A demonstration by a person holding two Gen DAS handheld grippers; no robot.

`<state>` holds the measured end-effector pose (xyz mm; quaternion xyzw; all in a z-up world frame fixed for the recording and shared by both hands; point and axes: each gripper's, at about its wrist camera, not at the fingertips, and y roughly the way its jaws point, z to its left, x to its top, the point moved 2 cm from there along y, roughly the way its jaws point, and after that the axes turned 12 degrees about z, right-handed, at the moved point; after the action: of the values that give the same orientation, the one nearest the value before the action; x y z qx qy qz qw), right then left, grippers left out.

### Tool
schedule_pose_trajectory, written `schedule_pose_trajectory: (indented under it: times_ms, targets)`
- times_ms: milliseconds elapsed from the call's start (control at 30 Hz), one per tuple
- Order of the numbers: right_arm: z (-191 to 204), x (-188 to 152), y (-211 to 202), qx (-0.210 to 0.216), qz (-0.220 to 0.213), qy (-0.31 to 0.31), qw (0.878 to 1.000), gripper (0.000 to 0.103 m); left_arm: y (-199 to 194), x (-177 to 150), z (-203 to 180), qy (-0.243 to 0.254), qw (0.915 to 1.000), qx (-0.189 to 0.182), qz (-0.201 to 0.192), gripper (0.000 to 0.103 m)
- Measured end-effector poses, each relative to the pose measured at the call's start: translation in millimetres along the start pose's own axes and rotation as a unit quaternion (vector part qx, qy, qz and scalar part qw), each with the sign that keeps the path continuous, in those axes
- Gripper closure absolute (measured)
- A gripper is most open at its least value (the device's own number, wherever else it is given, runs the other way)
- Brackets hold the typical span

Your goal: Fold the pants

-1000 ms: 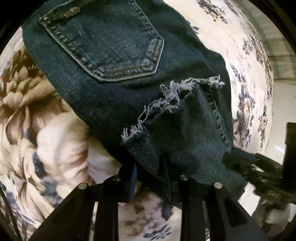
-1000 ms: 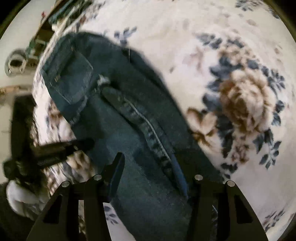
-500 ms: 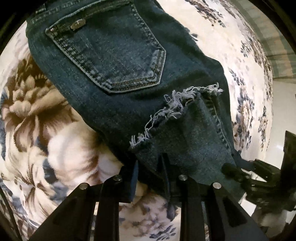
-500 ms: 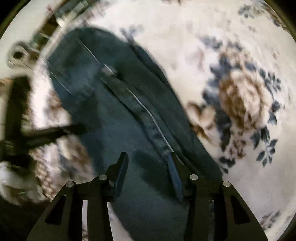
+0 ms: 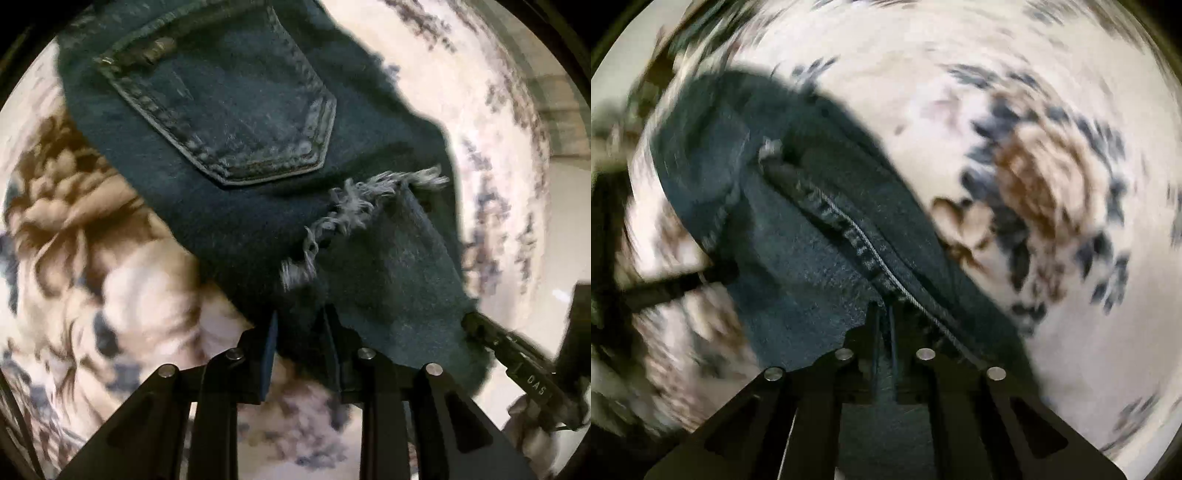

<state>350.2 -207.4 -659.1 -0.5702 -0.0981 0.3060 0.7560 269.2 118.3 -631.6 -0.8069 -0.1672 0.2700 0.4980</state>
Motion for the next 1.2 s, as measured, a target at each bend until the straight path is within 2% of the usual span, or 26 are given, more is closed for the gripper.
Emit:
schedule_pose_trajectory:
  times_ms: [33, 67, 100, 133, 167, 200, 267, 333, 367, 433, 467, 533, 600, 667, 700, 733, 767, 867, 933, 1000, 1033, 1133, 1200]
  targets:
    - [-8.2, -5.1, -9.4, 0.029, -0.012, 0.029, 0.999, 0.082, -10.7, -6.4, -5.6, 0.007, 0.9999, -0.006, -0.01, 0.076]
    - [-22.0, -17.5, -25.6, 0.047, -0.036, 0.072, 0.996, 0.076, -17.4, -11.6, -11.1, 0.014, 0.9997, -0.006, -0.019, 0.072]
    - [-31.2, -26.8, -36.0, 0.05, -0.053, 0.097, 0.993, 0.063, -23.3, -18.0, -19.3, 0.026, 0.9992, -0.013, -0.026, 0.064]
    - [-43.1, -41.6, -47.4, 0.052, -0.073, 0.13, 0.988, 0.049, -25.2, -22.5, -27.1, 0.036, 0.9986, -0.023, -0.03, 0.051]
    - [-59.6, -64.3, -57.7, 0.057, -0.094, 0.177, 0.978, 0.044, -23.4, -25.7, -35.9, 0.048, 0.9979, -0.03, -0.031, 0.044]
    - [-71.4, -79.6, -61.6, 0.066, -0.104, 0.207, 0.97, 0.041, -17.7, -26.9, -44.2, 0.062, 0.9971, -0.03, -0.032, 0.035]
    - [-96.0, -114.8, -56.2, 0.094, -0.106, 0.272, 0.952, 0.041, 0.7, -23.1, -56.3, 0.092, 0.9954, -0.011, -0.027, 0.035]
    - [-110.9, -139.0, -38.3, 0.112, -0.097, 0.318, 0.936, 0.041, 28.2, -11.8, -62.3, 0.119, 0.9921, 0.037, -0.012, 0.035]
    - [-116.9, -149.5, -24.8, 0.11, -0.09, 0.336, 0.931, 0.041, 42.3, -4.9, -62.5, 0.128, 0.9891, 0.072, -0.004, 0.035]
    - [-118.5, -158.5, -4.4, 0.101, -0.081, 0.36, 0.924, 0.041, 60.0, 6.2, -57.4, 0.139, 0.9867, 0.084, 0.013, 0.035]
    - [-118.3, -161.1, 9.3, 0.112, -0.077, 0.375, 0.917, 0.041, 58.9, 7.5, -58.1, 0.142, 0.9862, 0.083, 0.016, 0.035]
    - [-117.0, -161.1, 12.2, 0.105, -0.078, 0.398, 0.908, 0.041, 46.4, 5.0, -64.7, 0.163, 0.9824, 0.089, 0.019, 0.035]
    - [-107.7, -156.4, 3.7, 0.069, -0.081, 0.403, 0.909, 0.04, 27.1, -1.2, -67.9, 0.193, 0.9755, 0.106, 0.005, 0.035]
    - [-90.2, -151.5, -0.8, 0.032, -0.079, 0.406, 0.91, 0.023, 3.9, -5.7, -62.2, 0.212, 0.9686, 0.128, -0.017, 0.035]
    - [-81.0, -148.2, -4.9, 0.023, -0.084, 0.403, 0.911, 0.014, -10.0, -5.4, -56.1, 0.22, 0.965, 0.14, -0.03, 0.03]
    - [-72.1, -144.7, -8.9, 0.015, -0.087, 0.401, 0.912, 0.014, -21.6, -2.1, -47.9, 0.222, 0.9624, 0.151, -0.04, 0.011]
    - [-60.6, -139.9, -11.5, 0.006, -0.088, 0.399, 0.913, 0.014, -32.7, 0.9, -36.0, 0.223, 0.961, 0.155, -0.051, 0.002]
    - [-27.4, -125.2, -15.7, -0.003, -0.095, 0.403, 0.91, 0.013, -70.3, 25.9, 4.8, 0.19, 0.9689, 0.132, -0.088, 0.0]
    - [-11.1, -117.6, -15.4, -0.007, -0.1, 0.415, 0.904, 0.012, -85.8, 49.8, 41.8, 0.136, 0.9815, 0.097, -0.094, 0.0]
    - [6.0, -108.5, -6.8, 0.003, -0.097, 0.433, 0.896, 0.012, -92.2, 74.7, 80.2, 0.074, 0.9924, 0.044, -0.087, 0.0]
    - [13.3, -105.9, -2.4, 0.007, -0.094, 0.441, 0.892, 0.012, -93.0, 86.0, 95.5, 0.049, 0.9945, 0.017, -0.091, 0.0]
    - [29.3, -97.3, 16.4, 0.012, -0.083, 0.466, 0.881, 0.012, -85.7, 107.6, 118.1, 0.01, 0.9957, -0.02, -0.09, 0.001]
    - [32.0, -91.1, 32.6, -0.016, -0.071, 0.477, 0.876, 0.012, -74.5, 116.3, 119.9, 0.007, 0.9961, -0.046, -0.075, 0.002]
